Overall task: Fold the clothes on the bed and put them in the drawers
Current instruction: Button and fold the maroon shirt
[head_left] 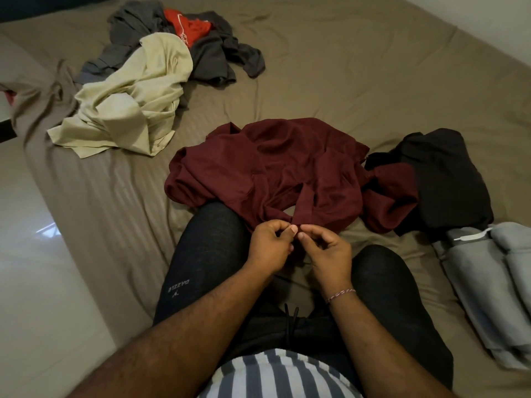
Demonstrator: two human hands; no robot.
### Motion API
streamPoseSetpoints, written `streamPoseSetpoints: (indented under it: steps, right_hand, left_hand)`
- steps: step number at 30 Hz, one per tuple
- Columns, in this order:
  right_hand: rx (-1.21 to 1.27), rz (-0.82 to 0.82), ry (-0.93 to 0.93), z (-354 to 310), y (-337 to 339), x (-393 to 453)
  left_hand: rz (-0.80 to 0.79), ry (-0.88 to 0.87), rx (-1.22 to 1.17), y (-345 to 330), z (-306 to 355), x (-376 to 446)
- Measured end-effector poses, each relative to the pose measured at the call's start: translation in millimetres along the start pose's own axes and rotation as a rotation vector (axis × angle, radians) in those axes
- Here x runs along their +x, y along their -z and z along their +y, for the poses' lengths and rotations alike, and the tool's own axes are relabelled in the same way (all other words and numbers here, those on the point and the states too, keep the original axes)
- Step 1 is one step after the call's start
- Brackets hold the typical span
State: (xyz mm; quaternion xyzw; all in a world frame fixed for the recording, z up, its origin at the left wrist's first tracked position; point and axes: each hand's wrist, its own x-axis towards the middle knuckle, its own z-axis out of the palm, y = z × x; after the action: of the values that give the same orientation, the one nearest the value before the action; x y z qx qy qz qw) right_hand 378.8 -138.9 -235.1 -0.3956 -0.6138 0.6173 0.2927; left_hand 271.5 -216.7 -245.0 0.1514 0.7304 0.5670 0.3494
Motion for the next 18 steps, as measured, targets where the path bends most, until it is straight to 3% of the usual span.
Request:
streamPoseSetpoints:
  steps: [4,7,14,18]
  right_hand:
    - [0.147,0.021,-0.119,3,-1,2]
    - [0.251,0.047,-0.196,6,1,2]
    - [0.276,-0.059,-0.199,4,-1,0]
    - [0.373,-0.096,-0.279,1,-4,1]
  left_hand:
    - [-0.033,0.027,-0.059,-1,3,0]
    - [-0.079,-0.034,0.034,-3,6,-5]
    - [0.01,-0.065,0.126,-1,10,-5]
    - [-0.013,-0.035,0.038,-1,9,-5]
